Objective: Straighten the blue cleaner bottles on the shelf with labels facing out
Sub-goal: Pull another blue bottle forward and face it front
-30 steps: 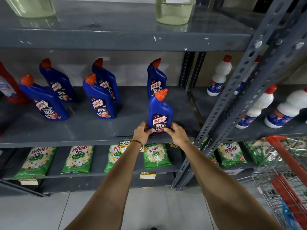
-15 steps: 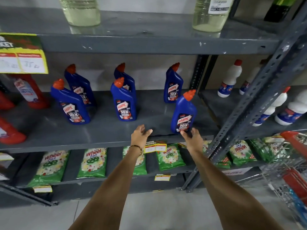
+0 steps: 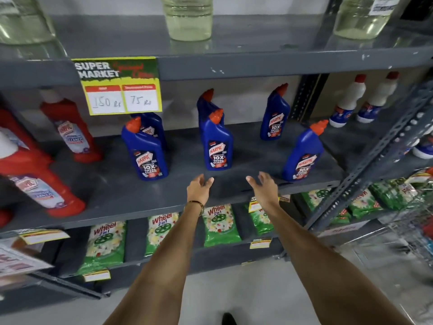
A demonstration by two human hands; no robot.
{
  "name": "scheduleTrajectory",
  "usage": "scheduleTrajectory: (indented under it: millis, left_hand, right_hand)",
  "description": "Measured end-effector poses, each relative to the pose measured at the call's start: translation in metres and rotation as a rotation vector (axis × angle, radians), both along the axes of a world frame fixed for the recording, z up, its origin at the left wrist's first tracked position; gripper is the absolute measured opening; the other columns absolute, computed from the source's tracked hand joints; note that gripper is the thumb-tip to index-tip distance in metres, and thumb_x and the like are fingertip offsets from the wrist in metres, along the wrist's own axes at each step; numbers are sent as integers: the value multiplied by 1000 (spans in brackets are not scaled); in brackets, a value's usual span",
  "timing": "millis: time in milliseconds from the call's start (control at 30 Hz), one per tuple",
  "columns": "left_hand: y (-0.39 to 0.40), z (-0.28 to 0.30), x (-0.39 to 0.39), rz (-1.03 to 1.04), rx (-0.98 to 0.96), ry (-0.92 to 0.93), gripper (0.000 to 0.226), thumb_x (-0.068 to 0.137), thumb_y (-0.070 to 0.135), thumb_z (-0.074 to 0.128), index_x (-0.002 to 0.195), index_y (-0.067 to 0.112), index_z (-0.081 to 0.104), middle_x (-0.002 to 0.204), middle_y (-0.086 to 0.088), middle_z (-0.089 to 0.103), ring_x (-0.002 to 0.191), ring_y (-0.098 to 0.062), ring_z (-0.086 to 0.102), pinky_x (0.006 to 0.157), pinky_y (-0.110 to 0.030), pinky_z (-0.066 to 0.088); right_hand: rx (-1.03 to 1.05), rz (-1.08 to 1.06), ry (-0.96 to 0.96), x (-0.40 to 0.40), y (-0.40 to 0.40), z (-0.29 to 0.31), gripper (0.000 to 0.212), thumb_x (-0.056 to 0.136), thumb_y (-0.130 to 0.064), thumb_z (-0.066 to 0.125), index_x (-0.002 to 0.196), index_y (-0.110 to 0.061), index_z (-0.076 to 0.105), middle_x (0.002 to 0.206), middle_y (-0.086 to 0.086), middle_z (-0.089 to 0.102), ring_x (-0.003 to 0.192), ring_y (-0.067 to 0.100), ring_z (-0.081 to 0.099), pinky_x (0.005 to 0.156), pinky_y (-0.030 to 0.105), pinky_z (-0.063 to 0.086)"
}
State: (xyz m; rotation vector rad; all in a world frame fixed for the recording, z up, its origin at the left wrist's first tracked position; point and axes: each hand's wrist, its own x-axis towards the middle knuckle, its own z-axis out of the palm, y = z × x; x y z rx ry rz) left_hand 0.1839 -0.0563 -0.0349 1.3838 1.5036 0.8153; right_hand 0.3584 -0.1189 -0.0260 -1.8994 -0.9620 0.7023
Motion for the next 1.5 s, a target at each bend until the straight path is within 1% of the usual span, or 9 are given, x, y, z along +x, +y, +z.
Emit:
scheduleTrajectory:
  millis: [100,400,533,633,733,900,1100,1367,1500]
  left_hand:
    - [13,-2,-6,17,-8,2,52,89,30,54,133,5,42,137,-15,50,126,-28,47,104,-34,36]
    - [54,2,6,-1,-17,-98,60,85,27,61,137,8,37,140,-11,47,128,-24,46,101,-29,37]
    - [64,2,13,-62,63,-121,38,84,19,62,120,9,54,119,-11,63,111,-24,58,94,-32,46]
    - [68,-1,16,-73,58,-102,34,84,19,62,114,6,54,116,-13,64,108,-26,59,95,-38,47]
    - [69,0,18,-56,67,-109,35,84,18,63,114,3,53,118,-14,63,108,-25,59,92,-32,47]
    - [59,1,17,-43,71,-109,36,85,21,61,116,5,52,119,-12,63,103,-17,58,86,-25,44]
    - [31,1,8,-52,72,-85,37,85,22,61,116,5,51,119,-13,63,107,-22,59,87,-26,45]
    - [-2,0,-1,-77,85,-75,37,83,22,63,114,5,52,118,-14,64,105,-24,59,88,-29,47]
    - [-11,1,-3,-90,87,-69,40,84,22,63,118,7,51,119,-14,63,108,-24,59,88,-26,44]
  right_hand:
    - [-9,52,-3,-10,25,2,63,87,-35,60,137,-2,40,141,15,48,131,26,45,105,36,37]
    - [-10,185,117,-9,84,-4,66,84,-34,64,140,-9,39,144,11,46,132,23,45,107,34,38]
    - [39,279,97,-8,100,-6,45,82,-29,67,122,-11,56,120,8,66,110,20,61,92,31,48]
    - [42,325,128,-7,105,-9,38,83,-27,66,118,-12,59,118,8,66,108,21,61,91,29,47]
    - [41,337,129,-6,107,-10,37,85,-27,63,118,-11,58,119,10,66,109,21,61,90,29,47]
    - [17,348,117,-5,99,-8,37,87,-28,61,119,-11,57,120,10,65,108,20,61,89,28,46]
    - [-5,352,108,-9,67,-9,36,86,-28,62,118,-11,57,119,10,66,108,20,61,95,35,48]
    - [-28,339,23,-14,32,-7,34,86,-31,62,109,-7,59,113,13,68,103,23,63,92,40,49]
    - [-36,324,-14,-16,24,-7,30,86,-31,61,103,-6,61,107,13,69,91,17,59,77,29,42]
